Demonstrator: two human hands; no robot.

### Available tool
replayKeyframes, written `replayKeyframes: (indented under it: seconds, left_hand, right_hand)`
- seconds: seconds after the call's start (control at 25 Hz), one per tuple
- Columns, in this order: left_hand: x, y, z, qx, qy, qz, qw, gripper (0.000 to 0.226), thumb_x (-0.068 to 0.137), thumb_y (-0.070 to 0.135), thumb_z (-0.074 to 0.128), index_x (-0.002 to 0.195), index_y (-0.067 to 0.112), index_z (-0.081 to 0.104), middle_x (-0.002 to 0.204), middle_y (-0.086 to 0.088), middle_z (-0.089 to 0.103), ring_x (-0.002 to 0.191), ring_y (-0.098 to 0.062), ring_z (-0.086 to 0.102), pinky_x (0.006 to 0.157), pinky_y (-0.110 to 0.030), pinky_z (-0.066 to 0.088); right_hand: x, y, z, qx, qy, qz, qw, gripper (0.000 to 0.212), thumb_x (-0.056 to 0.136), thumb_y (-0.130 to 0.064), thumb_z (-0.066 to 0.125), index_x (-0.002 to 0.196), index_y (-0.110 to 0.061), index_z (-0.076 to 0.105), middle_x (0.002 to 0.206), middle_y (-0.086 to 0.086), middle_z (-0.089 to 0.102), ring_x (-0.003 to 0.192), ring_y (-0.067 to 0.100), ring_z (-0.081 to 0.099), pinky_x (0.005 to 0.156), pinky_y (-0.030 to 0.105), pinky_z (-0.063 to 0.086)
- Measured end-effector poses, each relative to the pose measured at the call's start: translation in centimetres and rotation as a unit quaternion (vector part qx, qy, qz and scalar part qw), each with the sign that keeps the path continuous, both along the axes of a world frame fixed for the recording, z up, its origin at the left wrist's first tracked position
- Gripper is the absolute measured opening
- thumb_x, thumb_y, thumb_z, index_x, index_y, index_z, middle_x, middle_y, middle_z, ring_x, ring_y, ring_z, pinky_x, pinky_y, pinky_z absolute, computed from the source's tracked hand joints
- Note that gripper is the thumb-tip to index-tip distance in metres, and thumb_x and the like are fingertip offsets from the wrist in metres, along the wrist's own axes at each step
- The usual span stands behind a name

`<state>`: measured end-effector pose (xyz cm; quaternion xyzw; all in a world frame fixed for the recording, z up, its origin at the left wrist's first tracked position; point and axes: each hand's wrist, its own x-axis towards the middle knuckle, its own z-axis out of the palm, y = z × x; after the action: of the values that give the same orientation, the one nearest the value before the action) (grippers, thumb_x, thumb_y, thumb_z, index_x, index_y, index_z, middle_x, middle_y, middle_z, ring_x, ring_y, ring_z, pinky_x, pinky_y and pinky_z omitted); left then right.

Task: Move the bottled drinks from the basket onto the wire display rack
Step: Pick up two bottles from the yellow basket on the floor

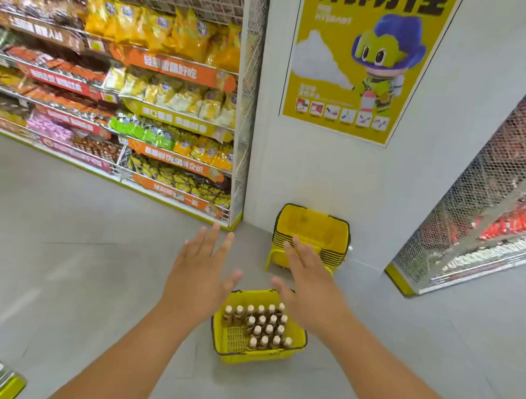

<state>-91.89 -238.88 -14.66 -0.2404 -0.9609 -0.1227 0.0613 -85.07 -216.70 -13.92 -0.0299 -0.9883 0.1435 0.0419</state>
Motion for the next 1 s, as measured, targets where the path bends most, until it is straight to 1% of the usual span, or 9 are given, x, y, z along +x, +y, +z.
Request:
replayKeyframes:
  seconds: [0.08,0.16,0.28,0.36,0.48,0.68,0.8,0.88,1.0]
  left_hand:
    - [-1.2,1.8,-0.9,0.000,-0.006,-0.004,1.000,0.080,0.095,0.068,0.025,0.163,0.026,0.020,0.172,-0.006,0.007,0.158,-0.029,0.008,0.125,-0.047,0.016]
    - [-2.8,3.2,-2.1,0.002,-0.009,-0.009,1.000,0.086,0.090,0.071,0.016,0.162,0.025,0.024,0.171,-0.008,0.012,0.157,-0.030,0.014,0.124,-0.048,0.019]
    - [-6.0,4.3,-4.8,-0.004,-0.039,-0.006,0.999,0.090,0.086,0.073,0.012,0.162,0.025,0.022,0.171,-0.007,0.011,0.158,-0.029,0.013,0.124,-0.048,0.019]
    - [-8.7,5.0,-6.6,-0.006,-0.058,0.001,0.998,0.087,0.088,0.071,0.017,0.161,0.024,0.027,0.170,-0.009,0.018,0.156,-0.031,0.019,0.122,-0.050,0.024]
    - [-13.8,6.0,-9.4,-0.023,-0.078,0.000,0.997,0.079,0.090,0.065,0.032,0.153,0.018,0.045,0.160,-0.014,0.040,0.146,-0.036,0.041,0.112,-0.053,0.041]
    - [-20.1,8.1,-16.3,-0.025,-0.128,0.001,0.991,0.074,0.093,0.061,0.038,0.150,0.015,0.047,0.159,-0.016,0.041,0.145,-0.036,0.042,0.113,-0.053,0.043]
    - [-22.7,9.2,-21.7,-0.012,-0.157,0.006,0.988,0.075,0.092,0.063,0.036,0.148,0.015,0.049,0.158,-0.016,0.043,0.145,-0.037,0.042,0.112,-0.054,0.043]
    - [-24.4,9.5,-26.6,-0.005,-0.170,0.016,0.985,0.077,0.092,0.065,0.036,0.152,0.016,0.044,0.160,-0.015,0.039,0.149,-0.037,0.036,0.116,-0.055,0.039]
    - [-25.7,9.5,-36.0,-0.027,-0.190,0.039,0.981,0.081,0.092,0.067,0.036,0.156,0.017,0.037,0.166,-0.014,0.029,0.154,-0.035,0.025,0.121,-0.053,0.030]
  right_hand:
    - [-1.5,1.5,-0.7,0.001,0.003,0.002,1.000,0.076,0.105,-0.052,0.042,0.164,-0.023,0.004,0.172,-0.003,-0.007,0.159,0.022,-0.005,0.127,0.034,0.002]
    - [-3.4,2.4,-1.4,-0.014,-0.003,0.004,1.000,0.076,0.105,-0.052,0.043,0.164,-0.022,0.005,0.172,-0.002,-0.006,0.159,0.022,-0.005,0.126,0.033,0.002]
    - [-6.9,3.2,-3.6,-0.022,-0.023,0.008,0.999,0.076,0.104,-0.050,0.046,0.164,-0.021,0.009,0.172,-0.001,-0.001,0.159,0.023,0.000,0.126,0.034,0.005]
    - [-9.6,3.6,-5.0,-0.026,-0.042,0.015,0.999,0.077,0.104,-0.050,0.048,0.164,-0.021,0.010,0.172,-0.001,0.000,0.159,0.022,0.002,0.126,0.034,0.006]
    - [-14.7,4.2,-7.5,-0.033,-0.068,0.021,0.997,0.077,0.104,-0.050,0.047,0.164,-0.022,0.009,0.172,-0.002,0.001,0.159,0.018,0.002,0.128,0.036,0.011]
    - [-21.7,5.3,-13.2,-0.055,-0.127,0.020,0.990,0.075,0.104,-0.048,0.048,0.164,-0.022,0.012,0.172,-0.005,0.007,0.158,0.014,0.010,0.124,0.032,0.022]
    - [-25.5,6.3,-18.5,-0.066,-0.167,0.023,0.984,0.074,0.103,-0.048,0.050,0.163,-0.020,0.017,0.171,-0.002,0.012,0.157,0.017,0.015,0.124,0.037,0.026]
    - [-27.8,6.9,-23.7,-0.062,-0.180,0.035,0.981,0.073,0.102,-0.046,0.053,0.162,-0.019,0.021,0.170,-0.001,0.016,0.156,0.019,0.019,0.122,0.042,0.031]
    - [-30.2,7.9,-33.7,-0.053,-0.218,0.058,0.973,0.072,0.101,-0.046,0.053,0.161,-0.016,0.025,0.170,0.003,0.019,0.156,0.021,0.019,0.123,0.042,0.029]
